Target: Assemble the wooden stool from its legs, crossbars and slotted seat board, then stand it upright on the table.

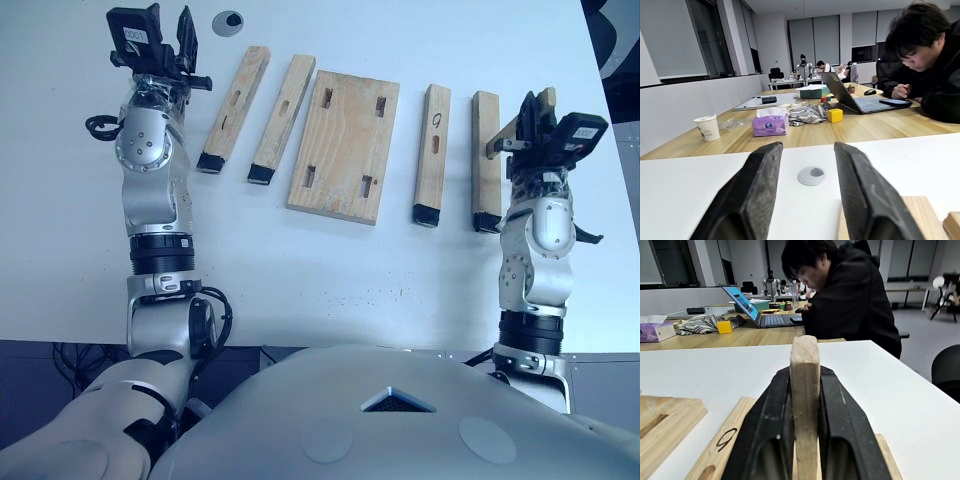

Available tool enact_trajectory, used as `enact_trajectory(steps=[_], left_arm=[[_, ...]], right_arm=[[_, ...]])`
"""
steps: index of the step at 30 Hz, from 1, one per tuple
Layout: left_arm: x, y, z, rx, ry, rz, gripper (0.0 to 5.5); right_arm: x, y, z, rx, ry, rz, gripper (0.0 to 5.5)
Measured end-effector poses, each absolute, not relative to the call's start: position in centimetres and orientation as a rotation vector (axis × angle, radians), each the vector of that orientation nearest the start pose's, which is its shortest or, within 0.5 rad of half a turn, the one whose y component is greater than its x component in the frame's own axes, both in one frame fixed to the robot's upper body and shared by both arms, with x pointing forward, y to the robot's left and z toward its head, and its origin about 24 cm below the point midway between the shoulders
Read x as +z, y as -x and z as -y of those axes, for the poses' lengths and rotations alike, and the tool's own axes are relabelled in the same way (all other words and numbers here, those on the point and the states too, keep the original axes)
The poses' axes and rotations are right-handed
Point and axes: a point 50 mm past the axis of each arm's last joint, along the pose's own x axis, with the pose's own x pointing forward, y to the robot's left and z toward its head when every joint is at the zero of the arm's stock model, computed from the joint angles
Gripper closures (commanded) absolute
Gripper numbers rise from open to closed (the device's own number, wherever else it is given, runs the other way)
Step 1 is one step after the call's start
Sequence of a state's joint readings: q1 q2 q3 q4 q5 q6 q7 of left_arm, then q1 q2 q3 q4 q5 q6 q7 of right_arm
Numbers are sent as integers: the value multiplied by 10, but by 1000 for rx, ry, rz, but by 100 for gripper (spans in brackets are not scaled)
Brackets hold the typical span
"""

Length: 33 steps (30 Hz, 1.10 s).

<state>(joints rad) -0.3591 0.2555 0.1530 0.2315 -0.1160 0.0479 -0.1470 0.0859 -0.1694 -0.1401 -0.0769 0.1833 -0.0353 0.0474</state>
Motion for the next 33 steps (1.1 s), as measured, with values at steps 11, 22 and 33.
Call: enact_trajectory(steps=[11,22,33], left_arm=[[94,-316,-208,10,-64,97,363],[75,-288,-214,159,-7,85,363],[72,-285,-212,170,4,85,363]], right_arm=[[21,-224,230,14,122,-188,376],[44,-219,250,240,154,-510,250],[42,-214,242,332,126,-704,343]])
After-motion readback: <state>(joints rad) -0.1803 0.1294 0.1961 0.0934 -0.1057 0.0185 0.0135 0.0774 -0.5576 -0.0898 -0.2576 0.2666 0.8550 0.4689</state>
